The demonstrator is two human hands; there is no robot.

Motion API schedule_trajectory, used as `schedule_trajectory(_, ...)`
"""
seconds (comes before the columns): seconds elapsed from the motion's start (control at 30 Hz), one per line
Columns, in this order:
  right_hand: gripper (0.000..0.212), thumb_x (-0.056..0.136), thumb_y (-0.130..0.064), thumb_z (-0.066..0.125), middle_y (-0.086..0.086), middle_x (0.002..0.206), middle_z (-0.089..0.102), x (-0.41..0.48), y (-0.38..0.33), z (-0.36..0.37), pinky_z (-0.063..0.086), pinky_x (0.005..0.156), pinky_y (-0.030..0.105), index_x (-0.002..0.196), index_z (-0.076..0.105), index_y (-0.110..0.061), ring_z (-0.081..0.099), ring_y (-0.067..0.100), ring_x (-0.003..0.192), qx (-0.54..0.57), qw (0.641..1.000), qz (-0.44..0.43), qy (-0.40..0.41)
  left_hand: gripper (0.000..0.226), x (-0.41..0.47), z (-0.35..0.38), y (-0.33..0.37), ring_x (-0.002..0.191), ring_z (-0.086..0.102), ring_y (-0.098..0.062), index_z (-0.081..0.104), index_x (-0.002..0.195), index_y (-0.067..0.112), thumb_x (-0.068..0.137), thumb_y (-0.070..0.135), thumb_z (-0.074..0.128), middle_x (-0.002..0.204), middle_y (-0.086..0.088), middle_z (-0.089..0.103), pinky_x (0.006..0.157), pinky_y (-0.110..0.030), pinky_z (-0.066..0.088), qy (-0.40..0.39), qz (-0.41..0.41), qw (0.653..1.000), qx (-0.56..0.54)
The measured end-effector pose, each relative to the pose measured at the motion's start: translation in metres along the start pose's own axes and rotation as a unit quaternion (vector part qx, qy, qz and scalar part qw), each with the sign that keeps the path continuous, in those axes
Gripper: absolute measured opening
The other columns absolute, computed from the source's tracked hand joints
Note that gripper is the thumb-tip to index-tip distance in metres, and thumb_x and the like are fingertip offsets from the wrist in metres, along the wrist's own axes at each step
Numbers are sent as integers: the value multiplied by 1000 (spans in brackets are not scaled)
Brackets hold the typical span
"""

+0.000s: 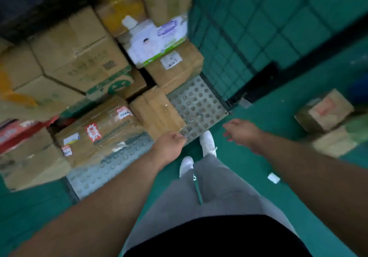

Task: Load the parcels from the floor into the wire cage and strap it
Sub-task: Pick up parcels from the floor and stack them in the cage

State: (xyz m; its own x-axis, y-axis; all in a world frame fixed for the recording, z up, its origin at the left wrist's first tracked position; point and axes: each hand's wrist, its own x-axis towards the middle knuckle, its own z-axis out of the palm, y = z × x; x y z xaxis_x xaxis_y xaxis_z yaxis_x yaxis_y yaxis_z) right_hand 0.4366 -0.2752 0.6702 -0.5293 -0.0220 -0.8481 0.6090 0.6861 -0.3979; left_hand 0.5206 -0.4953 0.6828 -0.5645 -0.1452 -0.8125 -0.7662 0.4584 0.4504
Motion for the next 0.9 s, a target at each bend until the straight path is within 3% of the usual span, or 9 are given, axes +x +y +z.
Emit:
schedule_trajectory(0.17,27,104,-29,50,8,109,72,-73,91,-7,47,71,28,115,64,-9,66,21,87,156,986,53,21,19,-40,51,35,74,46,-16,56,90,19,102,32,46,83,-4,52,62,-30,35,-67,67,987,130)
schedule_trajectory(0.3,24,103,-21,49,11,103,68,-123,179,-22,41,61,26,112,64,-4,58,20,78,269,955,93,82,23,-61,110,57,92,65,-16,65,95,22,101,40,52,100,5,69,86,-34,52,-123,100,962,223)
schedule_trajectory(0.4,22,103,-23,49,12,108,72,-159,253,-39,41,61,27,111,63,-7,62,20,80,341,923,124,132,21,-83,170,80,95,66,-18,67,99,23,100,39,54,98,5,69,88,-34,51,-148,137,934,294)
schedule_trajectory(0.6,28,104,-23,47,9,111,72,-226,415,-59,45,72,30,119,63,-7,64,21,85,463,843,187,201,19,-129,327,121,80,63,-17,67,95,22,97,38,58,93,3,71,80,-30,51,-196,195,869,411)
schedule_trajectory(0.77,28,104,-25,46,8,110,72,-267,544,-76,42,64,27,120,63,-10,63,21,84,524,793,223,216,19,-177,475,141,98,68,-19,67,97,26,97,42,57,101,4,71,89,-33,52,-227,194,840,452)
schedule_trajectory(0.9,35,107,-19,38,10,105,63,-294,627,-108,35,59,26,133,54,-1,55,19,80,543,779,233,207,19,-213,579,156,103,69,-23,67,100,26,98,42,56,106,2,71,94,-37,52,-257,209,829,450)
